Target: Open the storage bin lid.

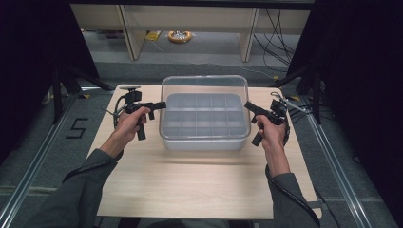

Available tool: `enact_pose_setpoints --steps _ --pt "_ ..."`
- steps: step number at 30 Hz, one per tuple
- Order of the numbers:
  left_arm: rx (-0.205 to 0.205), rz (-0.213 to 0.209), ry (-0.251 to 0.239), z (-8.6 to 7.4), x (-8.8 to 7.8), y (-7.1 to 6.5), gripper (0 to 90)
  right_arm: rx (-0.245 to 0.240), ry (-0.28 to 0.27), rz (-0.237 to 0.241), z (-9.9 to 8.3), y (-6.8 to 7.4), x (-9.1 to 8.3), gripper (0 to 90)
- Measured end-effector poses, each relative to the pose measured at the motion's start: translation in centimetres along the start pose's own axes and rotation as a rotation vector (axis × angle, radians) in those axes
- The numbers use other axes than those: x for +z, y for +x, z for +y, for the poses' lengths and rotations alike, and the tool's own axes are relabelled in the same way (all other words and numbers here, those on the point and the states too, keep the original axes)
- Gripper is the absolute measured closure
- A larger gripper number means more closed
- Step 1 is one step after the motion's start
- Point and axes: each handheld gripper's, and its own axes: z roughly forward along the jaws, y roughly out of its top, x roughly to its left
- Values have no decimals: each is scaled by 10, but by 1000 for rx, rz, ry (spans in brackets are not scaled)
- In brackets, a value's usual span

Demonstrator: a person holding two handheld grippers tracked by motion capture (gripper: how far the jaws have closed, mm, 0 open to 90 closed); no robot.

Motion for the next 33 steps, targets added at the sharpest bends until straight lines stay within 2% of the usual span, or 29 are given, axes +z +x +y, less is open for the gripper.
enact_pose_setpoints --steps 1,3,6,7,8,10,11,12,14,15,16,17,19,22,24,26,27,28,30,33 --pt "0 -4 -2 -1 -3 0 643 -24 2 -1 0 0 -2 715" --pt "2 -5 -9 -3 -7 0 645 19 6 15 -2 5 -4 715" --pt "11 -3 -13 -6 -15 0 648 -25 -10 16 -5 6 -5 712" --pt "11 -2 -15 -7 -17 0 648 0 -3 20 -7 8 -6 712" --pt "14 0 -14 -8 -20 0 648 -18 -10 23 -9 8 -5 712" --pt "15 1 -18 -11 -24 0 648 0 6 22 -12 9 -6 711" --pt "16 1 -20 -12 -26 0 648 -38 -5 26 -14 7 -5 710" --pt "18 0 -20 -13 -28 0 649 -13 11 24 -15 9 -7 710" --pt "27 0 -21 -15 -32 0 648 -4 0 31 -20 9 -7 708" --pt "30 5 -26 -17 -33 1 648 -2 20 20 -21 10 -9 707" --pt "24 11 -34 -19 -34 1 648 -3 14 27 -24 10 -9 707" --pt "18 14 -37 -21 -35 3 648 31 26 31 -27 12 -9 708" --pt "15 10 -34 -25 -37 5 651 -25 14 33 -31 9 -10 707" --pt "8 -2 -36 -32 -42 8 654 3 26 39 -38 12 -14 708" --pt "9 -4 -34 -38 -46 9 652 -23 22 41 -43 11 -17 709" --pt "12 -8 -30 -45 -49 10 654 -9 31 40 -47 12 -20 709" --pt "7 -10 -33 -48 -50 10 653 -40 22 45 -50 10 -21 709" --pt "8 -15 -26 -50 -51 11 653 -29 25 47 -52 11 -22 707" --pt "-11 -26 -27 -56 -52 14 655 -36 25 44 -56 12 -26 710" --pt "-9 -33 -35 -62 -54 15 657 -70 25 43 -62 9 -30 711"
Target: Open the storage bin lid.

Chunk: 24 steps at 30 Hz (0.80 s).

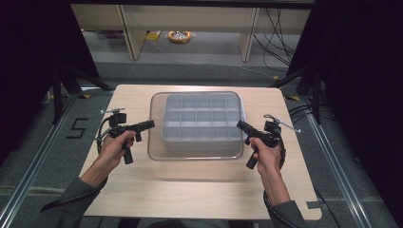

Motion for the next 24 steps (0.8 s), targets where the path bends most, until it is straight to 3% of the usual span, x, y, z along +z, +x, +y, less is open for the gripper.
enact_pose_setpoints --steps 2,4,5,6,8,9,10,11,12,15,16,17,18,19,20,21,24 --pt "14 8 -1 -6 -2 -2 656 44 17 7 -5 2 -3 710" --pt "26 12 3 -11 -4 -2 655 -3 9 -5 -8 -2 -6 709" --pt "30 8 5 -13 -5 -3 655 41 19 5 -11 0 -8 709" --pt "30 11 7 -16 -6 -3 654 -2 14 -7 -12 -3 -9 709" --pt "40 -2 19 -20 -8 -4 655 22 23 3 -16 -3 -13 709" --pt "42 -8 26 -23 -8 -5 655 2 15 2 -18 -5 -16 709" --pt "36 -11 25 -26 -9 -5 655 25 17 11 -20 -4 -18 709" --pt "43 -7 30 -28 -9 -5 655 -22 13 8 -21 -7 -20 709" --pt "51 -12 42 -31 -10 -5 655 -27 9 17 -23 -8 -21 709" --pt "57 -8 42 -37 -13 -9 655 -1 32 -3 -29 -8 -28 705" --pt "57 -9 36 -39 -13 -10 657 -29 29 -3 -31 -10 -29 700" --pt "67 -3 37 -41 -14 -12 655 3 37 -8 -33 -8 -31 699" --pt "84 2 35 -44 -16 -14 651 -36 37 -13 -34 -11 -32 699" --pt "85 -1 42 -46 -18 -16 653 -34 39 -13 -35 -11 -35 699" --pt "82 -4 42 -48 -18 -17 654 6 41 4 -38 -10 -38 699" --pt "87 -6 44 -50 -20 -18 653 -37 30 -5 -38 -12 -39 697" --pt "88 -16 45 -54 -24 -19 653 -12 37 6 -44 -10 -46 698"
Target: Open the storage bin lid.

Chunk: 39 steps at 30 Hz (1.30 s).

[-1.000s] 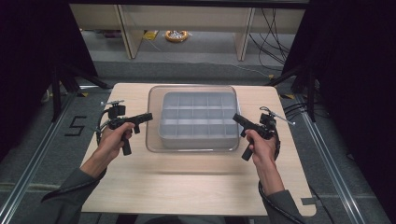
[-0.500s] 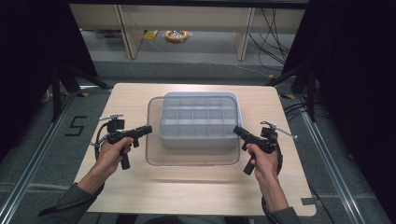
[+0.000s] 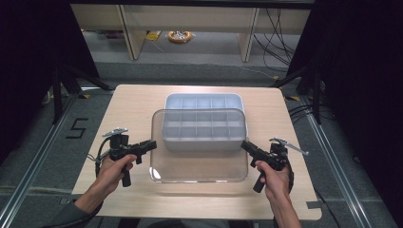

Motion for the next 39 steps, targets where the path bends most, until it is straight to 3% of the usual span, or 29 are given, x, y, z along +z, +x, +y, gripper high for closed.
enact_pose_setpoints --steps 2,3,5,6,7,8,10,11,21,22,24,26,27,30,33,34,36,39 --pt "1 -7 8 -5 -3 -1 655 -40 -2 -4 -3 -1 -5 699" --pt "2 -11 11 -7 -4 -2 655 -21 -1 0 -5 0 -8 700" --pt "4 -12 16 -12 -7 -3 656 -31 2 -9 -8 1 -13 701" --pt "0 -14 10 -14 -7 -4 655 -37 -6 19 -10 -1 -14 705" --pt "4 -12 15 -16 -8 -4 655 -36 -1 3 -12 0 -17 705" --pt "5 -6 11 -17 -8 -5 655 -44 -6 22 -14 -1 -18 703" --pt "3 -13 14 -20 -10 -5 658 -39 10 -3 -18 0 -21 702" --pt "7 -7 16 -21 -11 -6 657 -34 6 24 -21 -1 -22 703" --pt "0 -14 37 -39 -18 -7 656 -41 25 -13 -39 -4 -30 697" --pt "-3 -20 39 -41 -18 -6 657 -6 35 -1 -42 -2 -32 697" --pt "-4 -15 45 -46 -18 -5 657 -16 42 1 -46 -4 -33 697" --pt "-9 -24 63 -50 -18 -4 656 -28 41 -15 -50 -6 -34 696" --pt "-12 -24 65 -52 -18 -4 656 -37 32 5 -52 -8 -33 696" --pt "-10 -19 80 -57 -19 -4 654 -24 52 -26 -57 -7 -37 696" --pt "-10 -25 103 -63 -18 -4 654 -27 45 -8 -62 -9 -40 697" --pt "-17 -22 93 -65 -17 -4 654 -27 48 -18 -63 -9 -41 697" --pt "-8 -20 120 -67 -17 -3 653 -22 57 -32 -65 -10 -43 698" --pt "-4 -25 134 -72 -16 -3 650 -30 52 -19 -69 -14 -44 698"
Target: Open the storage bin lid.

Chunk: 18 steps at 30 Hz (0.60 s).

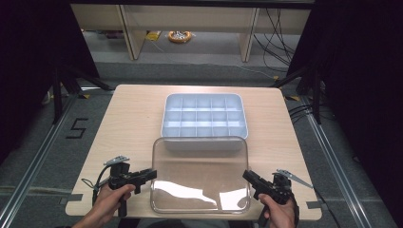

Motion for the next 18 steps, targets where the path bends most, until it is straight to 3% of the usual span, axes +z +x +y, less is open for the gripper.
enact_pose_setpoints --steps 1,2,4,6,7,8,10,11,12,14,16,17,18 --pt "-1 1 4 -1 0 0 645 7 11 -10 -1 1 -1 697" --pt "-1 7 8 -2 0 -1 643 52 18 -3 -3 4 -3 697" --pt "-3 2 10 -4 1 0 643 12 28 -28 -5 2 -5 697" --pt "-5 2 21 -5 2 0 640 61 31 -11 -8 4 -6 696" --pt "-6 0 23 -6 3 0 639 20 30 -30 -8 1 -7 696" --pt "-7 -4 31 -7 4 -1 637 37 26 -13 -9 1 -6 696" --pt "-11 -5 36 -9 6 0 634 30 31 -33 -9 -1 -7 696" --pt "-10 0 40 -9 6 0 631 17 14 -10 -9 -3 -5 696" --pt "-11 -3 46 -10 7 1 628 72 36 -11 -10 0 -5 696" --pt "-11 1 49 -11 8 1 622 15 36 -42 -11 -4 -3 692" --pt "-10 3 57 -11 8 1 620 30 42 -23 -13 -5 -2 691" --pt "-8 3 61 -11 8 2 619 73 55 -30 -13 -2 -3 690" --pt "-11 1 64 -11 9 2 619 77 60 -33 -14 -3 -2 690"
